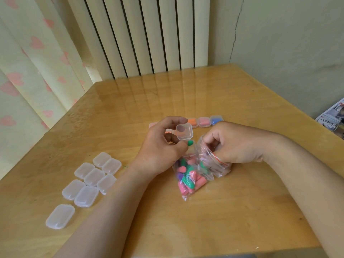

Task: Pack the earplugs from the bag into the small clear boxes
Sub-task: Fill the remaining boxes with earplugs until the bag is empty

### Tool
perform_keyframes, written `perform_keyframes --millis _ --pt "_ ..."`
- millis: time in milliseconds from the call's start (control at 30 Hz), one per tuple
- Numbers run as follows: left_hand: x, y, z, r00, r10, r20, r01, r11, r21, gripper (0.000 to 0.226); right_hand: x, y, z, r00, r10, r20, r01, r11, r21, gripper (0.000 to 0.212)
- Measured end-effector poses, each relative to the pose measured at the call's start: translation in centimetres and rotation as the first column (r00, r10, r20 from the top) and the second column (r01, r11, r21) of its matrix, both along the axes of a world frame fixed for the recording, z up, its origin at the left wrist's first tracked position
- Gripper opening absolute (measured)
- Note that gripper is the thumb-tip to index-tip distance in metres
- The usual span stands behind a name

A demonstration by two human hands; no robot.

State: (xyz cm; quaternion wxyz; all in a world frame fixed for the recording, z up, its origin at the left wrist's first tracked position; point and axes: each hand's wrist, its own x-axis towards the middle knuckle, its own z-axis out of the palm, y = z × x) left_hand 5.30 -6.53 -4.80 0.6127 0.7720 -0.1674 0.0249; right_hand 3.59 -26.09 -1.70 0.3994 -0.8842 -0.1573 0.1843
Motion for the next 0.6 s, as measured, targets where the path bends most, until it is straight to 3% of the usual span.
perform_keyframes --millis 133,267,367,600 --pt "0.0 0.0 0.0 1.0 0.018 -0.001 -0.018 1.0 -0.009 0.046 0.1 -0.2 0.2 1.0 -0.03 0.009 0.03 0.999 0.04 0.021" --pt "-0.1 0.0 0.3 0.998 0.055 -0.023 -0.056 0.995 -0.081 0.047 0.4 -0.5 0.6 0.985 -0.157 0.068 0.143 0.973 0.18 0.02" --pt "-0.2 0.0 0.8 0.996 0.073 -0.049 -0.078 0.99 -0.119 0.035 0.8 -0.5 0.7 0.961 -0.265 0.072 0.233 0.925 0.3 0.008" --pt "0.2 0.2 0.9 0.987 0.101 -0.128 -0.125 0.971 -0.202 0.009 1.5 -0.8 1.0 0.849 -0.503 0.162 0.381 0.794 0.473 0.015"
